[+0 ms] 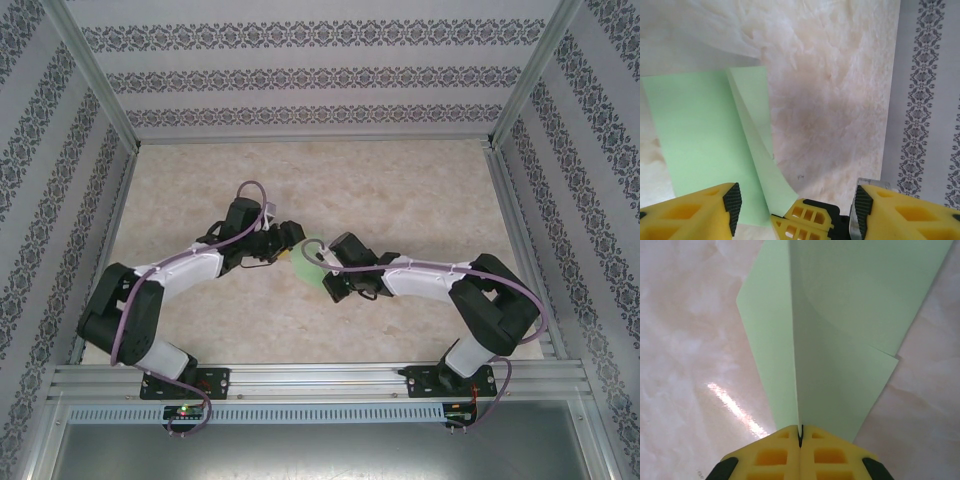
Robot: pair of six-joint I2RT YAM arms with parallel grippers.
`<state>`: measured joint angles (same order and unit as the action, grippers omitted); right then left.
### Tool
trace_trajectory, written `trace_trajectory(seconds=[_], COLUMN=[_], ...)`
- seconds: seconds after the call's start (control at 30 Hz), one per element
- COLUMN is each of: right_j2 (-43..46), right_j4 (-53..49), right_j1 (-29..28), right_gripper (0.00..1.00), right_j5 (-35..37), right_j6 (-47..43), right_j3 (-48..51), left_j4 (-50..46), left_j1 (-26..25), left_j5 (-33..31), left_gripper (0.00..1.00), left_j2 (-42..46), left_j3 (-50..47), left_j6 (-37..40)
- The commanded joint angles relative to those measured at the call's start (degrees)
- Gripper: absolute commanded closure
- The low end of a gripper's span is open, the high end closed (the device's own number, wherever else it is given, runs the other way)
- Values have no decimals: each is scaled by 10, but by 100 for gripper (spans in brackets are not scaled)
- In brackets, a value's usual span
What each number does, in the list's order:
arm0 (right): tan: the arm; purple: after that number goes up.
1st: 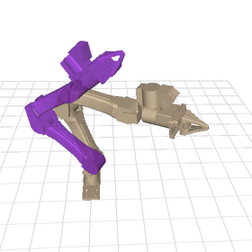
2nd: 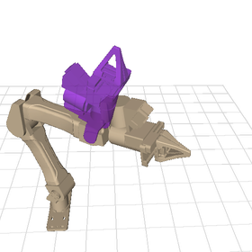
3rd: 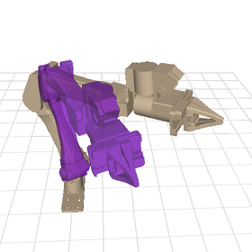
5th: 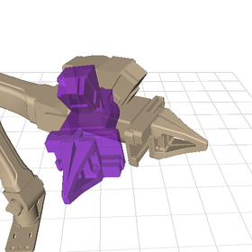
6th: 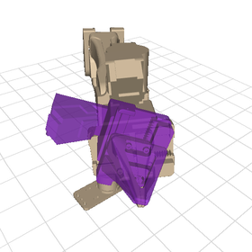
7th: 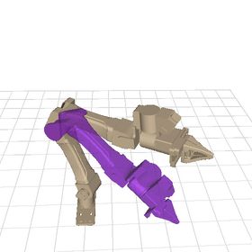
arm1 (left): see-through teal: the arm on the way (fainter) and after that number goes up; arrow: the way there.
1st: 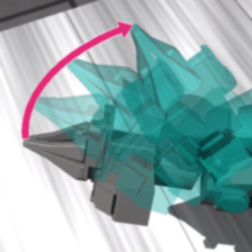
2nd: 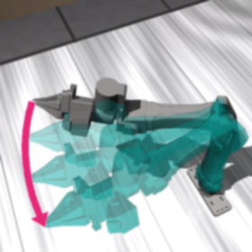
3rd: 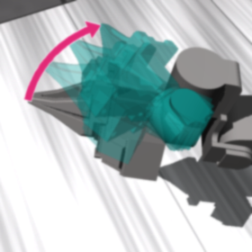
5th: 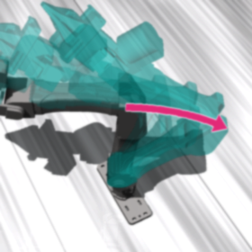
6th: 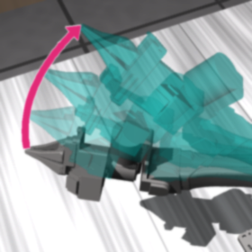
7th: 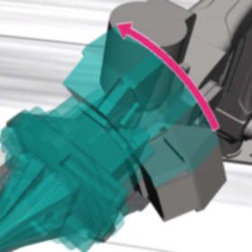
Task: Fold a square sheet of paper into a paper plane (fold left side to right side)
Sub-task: Fourth fold the wing at the center of the table.
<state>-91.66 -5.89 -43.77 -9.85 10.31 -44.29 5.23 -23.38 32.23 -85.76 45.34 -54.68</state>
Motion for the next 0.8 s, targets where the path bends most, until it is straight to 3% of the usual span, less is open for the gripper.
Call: trace_trajectory(seconds=[0.0, 0.13, 0.23, 0.77], right_j2=[1, -9, -17, -52], right_j4=[3, 4, 7, 25], right_j1=[18, 36, 46, 66], right_gripper=[96, 96, 97, 97], right_j5=[-73, -127, -155, -207], right_j6=[15, 23, 30, 52], right_j3=[-15, -23, -25, -21], left_j4=[-28, 5, 18, 51], left_j1=[10, 8, 2, -33], left_j5=[-12, 17, 23, 34], left_gripper=[46, 66, 70, 56], left_j2=[12, -19, -41, -142], left_j3=[-18, -27, -25, 30], left_j6=[23, 16, 15, 9])
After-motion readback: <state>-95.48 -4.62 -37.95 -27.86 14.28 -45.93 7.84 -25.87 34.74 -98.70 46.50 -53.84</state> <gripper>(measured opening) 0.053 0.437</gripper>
